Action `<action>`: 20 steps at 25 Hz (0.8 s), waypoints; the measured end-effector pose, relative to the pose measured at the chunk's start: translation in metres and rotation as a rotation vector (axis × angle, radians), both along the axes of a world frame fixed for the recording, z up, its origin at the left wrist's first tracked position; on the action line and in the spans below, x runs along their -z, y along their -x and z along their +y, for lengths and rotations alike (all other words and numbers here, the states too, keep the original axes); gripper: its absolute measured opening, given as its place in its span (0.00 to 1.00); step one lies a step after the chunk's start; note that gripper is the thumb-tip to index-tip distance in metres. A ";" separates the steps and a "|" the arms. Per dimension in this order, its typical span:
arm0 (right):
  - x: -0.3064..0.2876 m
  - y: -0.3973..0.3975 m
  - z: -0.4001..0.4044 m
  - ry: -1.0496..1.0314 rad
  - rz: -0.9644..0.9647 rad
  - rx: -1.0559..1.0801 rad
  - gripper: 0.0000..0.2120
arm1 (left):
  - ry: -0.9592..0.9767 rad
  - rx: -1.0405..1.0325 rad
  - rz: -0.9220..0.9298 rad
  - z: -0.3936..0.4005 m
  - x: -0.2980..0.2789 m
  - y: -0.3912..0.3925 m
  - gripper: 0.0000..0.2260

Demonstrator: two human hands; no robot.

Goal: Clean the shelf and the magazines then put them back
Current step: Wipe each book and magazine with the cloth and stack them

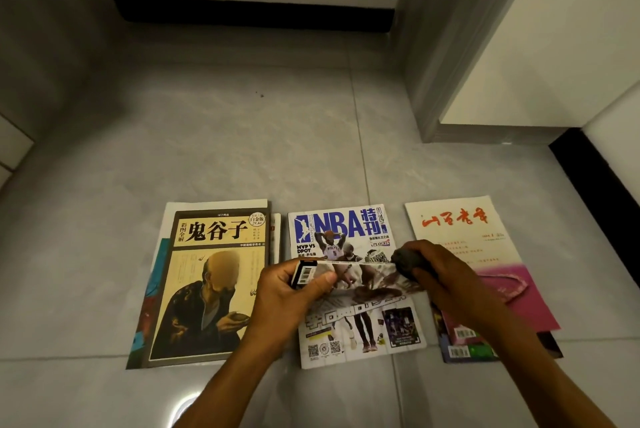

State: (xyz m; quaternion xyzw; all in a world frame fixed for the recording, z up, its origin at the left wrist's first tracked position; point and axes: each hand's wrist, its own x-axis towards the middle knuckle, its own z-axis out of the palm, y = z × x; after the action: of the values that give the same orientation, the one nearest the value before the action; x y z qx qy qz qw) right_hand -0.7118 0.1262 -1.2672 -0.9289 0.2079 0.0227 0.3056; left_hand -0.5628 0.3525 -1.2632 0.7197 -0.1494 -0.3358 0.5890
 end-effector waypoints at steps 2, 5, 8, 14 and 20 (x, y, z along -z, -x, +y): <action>0.012 0.001 0.002 -0.032 0.041 -0.028 0.11 | -0.142 0.099 0.145 0.010 0.017 0.002 0.11; 0.010 0.011 0.007 0.015 0.087 -0.035 0.12 | -0.214 0.174 0.201 0.018 0.029 0.015 0.13; -0.014 -0.013 0.047 0.026 0.007 -0.091 0.17 | -0.206 0.139 0.088 0.007 0.027 0.019 0.06; -0.038 -0.059 0.112 0.175 -0.333 -0.172 0.17 | -0.178 0.010 -0.013 0.000 0.000 0.008 0.13; -0.041 -0.011 0.005 0.148 -0.122 0.053 0.09 | -0.022 0.048 -0.066 0.008 -0.029 -0.014 0.10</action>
State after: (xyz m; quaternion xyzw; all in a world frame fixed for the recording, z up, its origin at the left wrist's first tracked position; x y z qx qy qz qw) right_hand -0.7011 0.1312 -1.2258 -0.9428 0.2144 -0.0575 0.2486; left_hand -0.5491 0.3602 -1.2342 0.7331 -0.1824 -0.3275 0.5675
